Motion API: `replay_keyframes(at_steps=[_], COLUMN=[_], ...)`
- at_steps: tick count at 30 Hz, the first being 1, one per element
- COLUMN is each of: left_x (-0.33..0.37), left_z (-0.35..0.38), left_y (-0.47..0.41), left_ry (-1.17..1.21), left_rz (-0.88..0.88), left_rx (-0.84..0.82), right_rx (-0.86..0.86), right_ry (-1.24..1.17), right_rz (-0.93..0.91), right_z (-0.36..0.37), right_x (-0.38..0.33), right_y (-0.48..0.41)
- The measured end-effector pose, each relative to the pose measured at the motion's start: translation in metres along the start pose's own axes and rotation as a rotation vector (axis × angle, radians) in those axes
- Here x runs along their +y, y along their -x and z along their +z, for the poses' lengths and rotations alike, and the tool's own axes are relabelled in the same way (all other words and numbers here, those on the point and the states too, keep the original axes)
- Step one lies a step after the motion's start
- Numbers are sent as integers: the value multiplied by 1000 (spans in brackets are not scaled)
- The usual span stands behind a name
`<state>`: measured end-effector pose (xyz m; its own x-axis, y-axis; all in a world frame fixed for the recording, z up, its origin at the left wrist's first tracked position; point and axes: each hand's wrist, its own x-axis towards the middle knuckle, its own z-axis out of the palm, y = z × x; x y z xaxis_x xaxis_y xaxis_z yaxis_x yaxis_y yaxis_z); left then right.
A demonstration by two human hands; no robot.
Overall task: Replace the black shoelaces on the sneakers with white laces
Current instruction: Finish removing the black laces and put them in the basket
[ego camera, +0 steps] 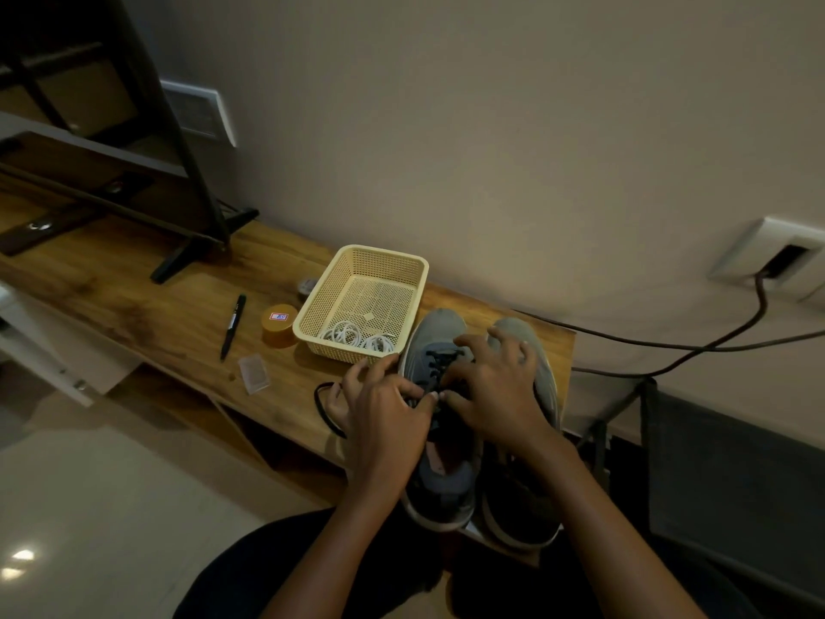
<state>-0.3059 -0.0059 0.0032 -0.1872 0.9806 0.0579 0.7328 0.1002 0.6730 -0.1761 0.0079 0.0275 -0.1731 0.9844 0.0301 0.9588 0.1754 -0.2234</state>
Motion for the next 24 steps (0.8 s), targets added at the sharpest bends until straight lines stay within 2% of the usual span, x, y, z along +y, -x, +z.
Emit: replay_keyframes(at_steps=[3, 6, 10, 13, 16, 18, 21, 24], left_x=[0, 1, 0, 1, 1, 0, 0, 2], left_z=[-1, 0, 0, 0, 1, 1, 0, -2], left_y=[1, 2, 0, 2, 2, 2, 1, 1], left_ry=[0, -30, -14, 11, 11, 7, 11, 49], left_rz=[-3, 9, -14, -1, 0, -2, -14, -25], left_rx=[-3, 10, 30, 19, 20, 16, -2, -13], right_rx=[69, 64, 172, 181, 191, 109, -45, -32], right_ry=[-32, -17, -115, -149, -128, -77, -7, -25], right_rz=[-28, -44, 52, 170, 109, 15, -29, -81], right_z=[1, -2, -19, -27, -20, -14, -4, 3], right_x=[1, 4, 22, 37, 28, 16, 4, 2], right_y=[-1, 0, 0, -1, 1, 1, 0, 0])
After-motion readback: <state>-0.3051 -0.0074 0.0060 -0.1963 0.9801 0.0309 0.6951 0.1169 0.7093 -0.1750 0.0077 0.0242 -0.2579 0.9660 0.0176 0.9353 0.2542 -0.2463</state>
